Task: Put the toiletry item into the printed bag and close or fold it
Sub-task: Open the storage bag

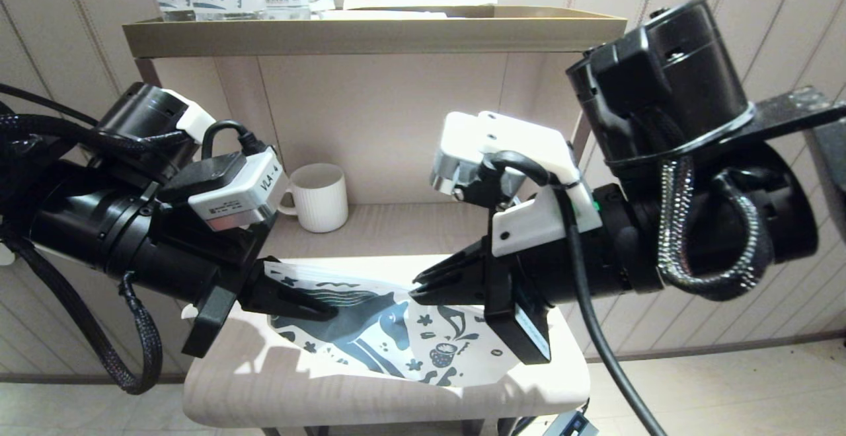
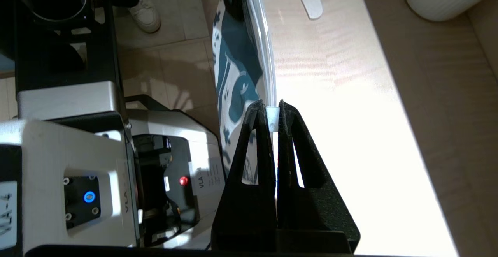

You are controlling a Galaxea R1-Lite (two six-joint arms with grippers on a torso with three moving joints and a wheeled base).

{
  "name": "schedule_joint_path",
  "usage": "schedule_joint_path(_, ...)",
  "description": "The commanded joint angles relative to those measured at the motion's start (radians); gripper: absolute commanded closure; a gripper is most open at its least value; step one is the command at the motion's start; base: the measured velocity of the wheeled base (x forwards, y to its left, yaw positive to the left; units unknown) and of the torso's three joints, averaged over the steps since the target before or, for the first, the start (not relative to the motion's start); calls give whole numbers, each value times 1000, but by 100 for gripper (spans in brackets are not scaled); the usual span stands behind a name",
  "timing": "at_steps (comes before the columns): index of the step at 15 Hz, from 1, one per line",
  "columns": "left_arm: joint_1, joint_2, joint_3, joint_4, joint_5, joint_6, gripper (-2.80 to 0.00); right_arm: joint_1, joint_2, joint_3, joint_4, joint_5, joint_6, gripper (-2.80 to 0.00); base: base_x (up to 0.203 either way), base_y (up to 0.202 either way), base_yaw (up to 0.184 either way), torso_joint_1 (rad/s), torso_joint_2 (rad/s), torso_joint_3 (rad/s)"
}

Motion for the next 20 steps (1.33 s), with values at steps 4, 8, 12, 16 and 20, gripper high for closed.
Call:
schedule_joint_path(4,1,-9,-9,4,-4,4,0,-63,-115,191,-99,24,1,0,0,0,0,0,0,0)
schedule_joint_path(8,0,-12,-9,4,-4,2,0,-111,-185,281,-117,47,3,0,0,0,0,0,0,0)
schedule_joint_path(12,0,-12,-11,4,-4,-1,0,-140,-234,347,-117,55,3,0,0,0,0,0,0,0)
schedule_joint_path(16,0,-11,-9,4,-4,1,0,-152,-241,358,-117,55,3,0,0,0,0,0,0,0)
schedule_joint_path(20,-1,-1,-9,2,-4,1,0,-146,-218,351,-118,57,26,0,0,0,0,0,0,0)
